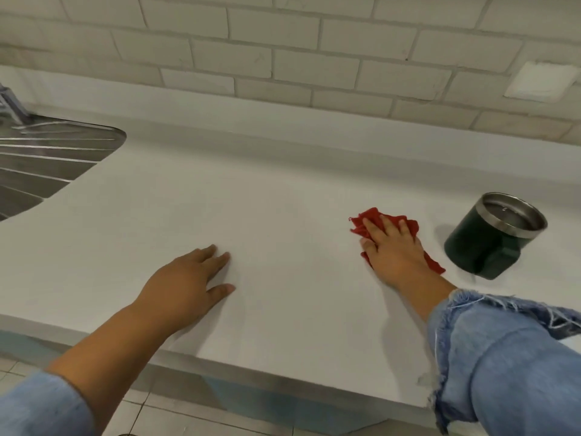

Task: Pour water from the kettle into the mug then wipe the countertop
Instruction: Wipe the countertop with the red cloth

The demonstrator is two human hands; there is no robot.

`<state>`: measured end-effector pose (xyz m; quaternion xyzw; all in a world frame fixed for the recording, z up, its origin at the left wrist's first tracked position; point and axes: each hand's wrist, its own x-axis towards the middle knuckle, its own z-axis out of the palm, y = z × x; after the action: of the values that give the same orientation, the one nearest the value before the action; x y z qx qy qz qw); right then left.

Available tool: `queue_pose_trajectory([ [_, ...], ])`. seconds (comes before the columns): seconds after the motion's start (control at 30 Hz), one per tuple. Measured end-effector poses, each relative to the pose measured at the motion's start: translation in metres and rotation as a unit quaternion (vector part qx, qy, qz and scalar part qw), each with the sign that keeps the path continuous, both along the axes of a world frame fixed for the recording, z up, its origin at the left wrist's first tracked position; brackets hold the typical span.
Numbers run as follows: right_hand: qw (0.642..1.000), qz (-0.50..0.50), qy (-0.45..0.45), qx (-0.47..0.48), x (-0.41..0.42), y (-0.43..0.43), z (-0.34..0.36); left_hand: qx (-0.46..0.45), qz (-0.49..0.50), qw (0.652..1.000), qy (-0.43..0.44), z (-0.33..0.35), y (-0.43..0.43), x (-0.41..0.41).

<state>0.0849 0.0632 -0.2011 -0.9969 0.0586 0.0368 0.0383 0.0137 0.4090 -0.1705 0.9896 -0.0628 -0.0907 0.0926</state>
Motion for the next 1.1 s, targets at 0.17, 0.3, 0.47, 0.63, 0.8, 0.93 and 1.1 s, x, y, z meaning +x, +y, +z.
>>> queue_pose_trajectory([
  [0.17,0.990,0.141,-0.019,0.020,-0.015,0.079,-0.001,0.008,-0.010,1.000,-0.006,-0.002,0.003,0.004],
  [0.3,0.972,0.226,-0.031,0.055,-0.032,0.091,-0.002,0.008,-0.017,1.000,-0.008,-0.004,0.004,0.005],
  [0.47,0.991,0.118,-0.058,0.017,-0.006,0.026,-0.013,0.000,-0.017,1.000,-0.013,-0.006,0.007,0.006],
  [0.63,1.000,0.017,-0.019,-0.004,0.007,-0.010,-0.005,0.002,-0.024,1.000,-0.015,-0.007,0.009,0.008],
  [0.8,0.978,0.146,-0.111,0.104,-0.020,0.036,-0.005,0.006,-0.025,1.000,-0.011,-0.006,0.009,0.010],
  [0.93,0.942,0.254,-0.066,0.211,-0.069,0.067,0.005,0.010,-0.026,1.000,-0.006,-0.002,0.006,0.011],
  [1.1,0.911,0.142,-0.132,0.363,-0.109,0.025,0.036,0.022,-0.013,1.000,0.017,0.003,-0.003,0.014],
])
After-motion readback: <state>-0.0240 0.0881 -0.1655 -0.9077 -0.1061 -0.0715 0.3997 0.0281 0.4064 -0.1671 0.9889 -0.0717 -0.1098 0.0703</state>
